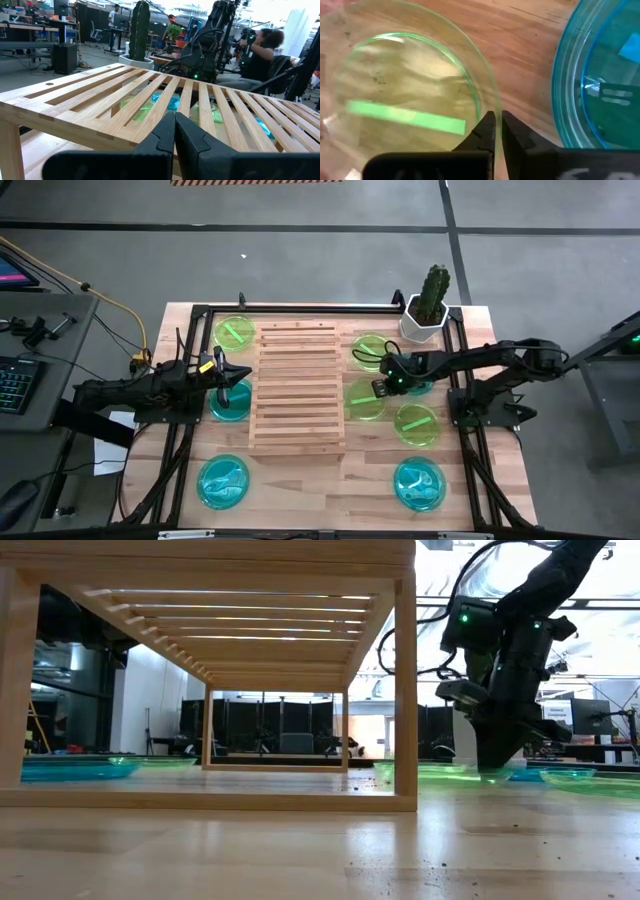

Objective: Place and stack plates onto a shelf
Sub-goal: Put the middle green plate on the shelf

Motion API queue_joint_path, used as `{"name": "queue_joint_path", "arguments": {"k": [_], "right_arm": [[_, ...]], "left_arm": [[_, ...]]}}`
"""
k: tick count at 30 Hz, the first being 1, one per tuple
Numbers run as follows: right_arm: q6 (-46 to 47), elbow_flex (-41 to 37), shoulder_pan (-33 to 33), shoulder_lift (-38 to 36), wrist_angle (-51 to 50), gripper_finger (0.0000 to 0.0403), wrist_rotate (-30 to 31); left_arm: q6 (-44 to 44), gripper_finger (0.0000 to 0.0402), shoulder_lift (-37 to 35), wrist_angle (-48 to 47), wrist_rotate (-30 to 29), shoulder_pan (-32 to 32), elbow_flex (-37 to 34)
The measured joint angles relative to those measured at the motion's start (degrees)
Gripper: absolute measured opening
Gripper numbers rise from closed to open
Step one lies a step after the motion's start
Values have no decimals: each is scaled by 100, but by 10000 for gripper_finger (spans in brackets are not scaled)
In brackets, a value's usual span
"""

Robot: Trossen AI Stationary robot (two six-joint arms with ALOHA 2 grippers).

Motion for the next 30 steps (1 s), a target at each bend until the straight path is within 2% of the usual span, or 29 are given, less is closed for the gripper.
{"name": "queue_joint_path", "arguments": {"k": [8,12,15,17,21,25,30], "right_arm": [[-188,0,-4,-1308,-789,0,-158],[-316,47,-4,-2172,-1661,0,-427],[-443,234,-3,-2674,-2603,0,-399],[-409,276,-4,-2935,-2850,0,-379],[-238,218,22,-3195,-2372,0,-354],[1,-119,38,-3011,-1737,4,-294],[378,-766,39,-2535,-522,49,-422]], "left_arm": [[0,0,0,0,-1,-2,0],[0,0,0,0,-1,-2,0],[0,0,0,0,-1,-1,0],[0,0,0,-2,-1,-2,0],[0,0,0,0,0,-1,0],[0,0,0,-1,1,-1,-1],[0,0,0,-2,-1,-2,0]]}}
